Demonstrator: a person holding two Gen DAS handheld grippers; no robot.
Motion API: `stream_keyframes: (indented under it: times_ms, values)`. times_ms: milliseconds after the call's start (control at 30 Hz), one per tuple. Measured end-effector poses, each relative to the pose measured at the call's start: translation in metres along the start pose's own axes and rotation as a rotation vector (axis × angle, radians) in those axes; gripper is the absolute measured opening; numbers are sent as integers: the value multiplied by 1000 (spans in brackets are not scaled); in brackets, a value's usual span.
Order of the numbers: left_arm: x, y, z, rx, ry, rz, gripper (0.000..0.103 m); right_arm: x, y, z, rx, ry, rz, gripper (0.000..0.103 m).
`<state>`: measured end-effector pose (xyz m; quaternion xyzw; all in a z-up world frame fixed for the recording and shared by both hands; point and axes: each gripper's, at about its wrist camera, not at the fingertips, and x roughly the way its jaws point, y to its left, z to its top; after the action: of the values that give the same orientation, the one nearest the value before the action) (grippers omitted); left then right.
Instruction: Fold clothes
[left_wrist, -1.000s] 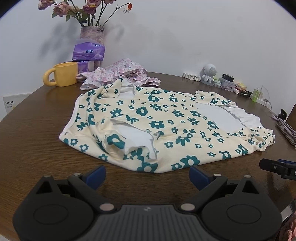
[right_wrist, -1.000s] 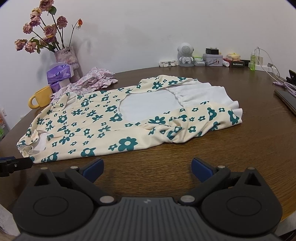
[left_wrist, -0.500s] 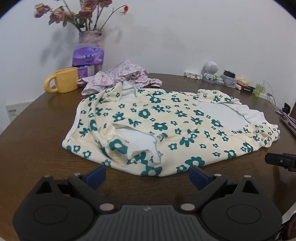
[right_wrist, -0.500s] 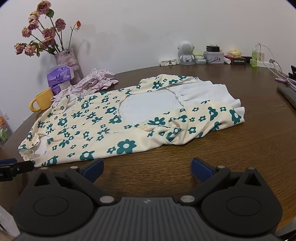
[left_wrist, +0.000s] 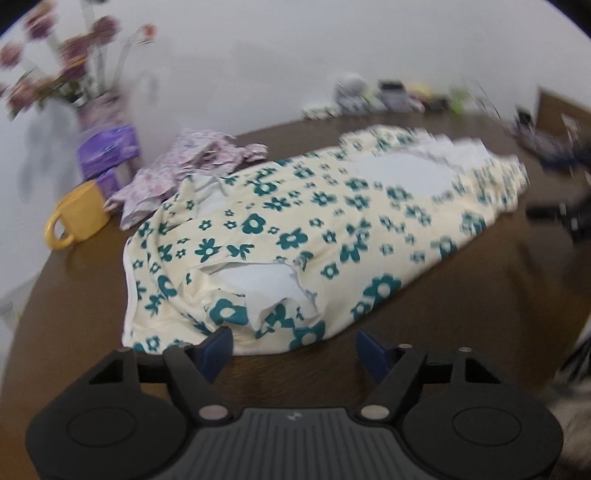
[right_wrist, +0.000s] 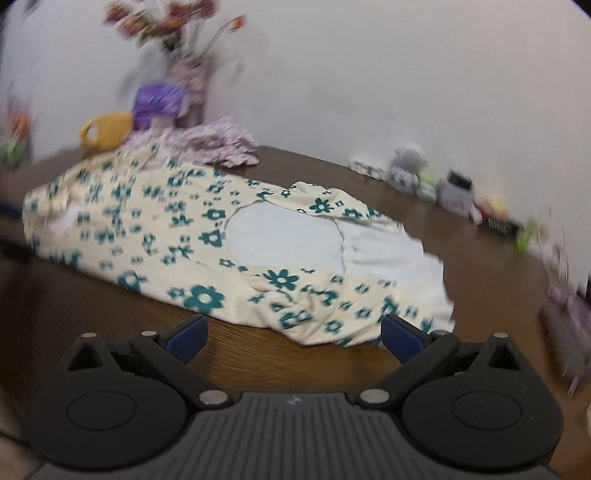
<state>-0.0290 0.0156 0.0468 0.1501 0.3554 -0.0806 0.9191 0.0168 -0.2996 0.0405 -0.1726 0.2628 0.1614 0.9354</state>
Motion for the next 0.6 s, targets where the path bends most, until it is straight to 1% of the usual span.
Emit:
stream_keyframes:
  times_ms: [33,133,167,200,233,267,367,433,567,600]
  values:
    - [0,0,2,43,11,-4,72,1,-2,2,-49,9,5,99]
    - [2,-1,6,177,40,-15,71,5,-5,8,-220,44,23,90]
    - [4,-2,6,220,51,-15,70,8,-6,10,-268,61,30,84]
    - [5,-3,8,259,65,-11,67,12,-7,12,-304,79,36,79]
    - [7,-3,10,293,79,-14,66,15,-9,14,-338,98,41,78]
    - [8,-3,12,318,91,-20,65,18,-8,14,-367,110,47,75]
    - [12,0,17,375,124,-44,54,26,-10,18,-441,152,76,69]
    - [14,1,20,410,148,-65,45,30,-11,20,-478,173,102,69]
    - [17,2,26,452,186,-126,37,36,-14,24,-503,206,163,65]
    - [18,1,28,459,190,-140,37,38,-14,25,-505,213,178,62]
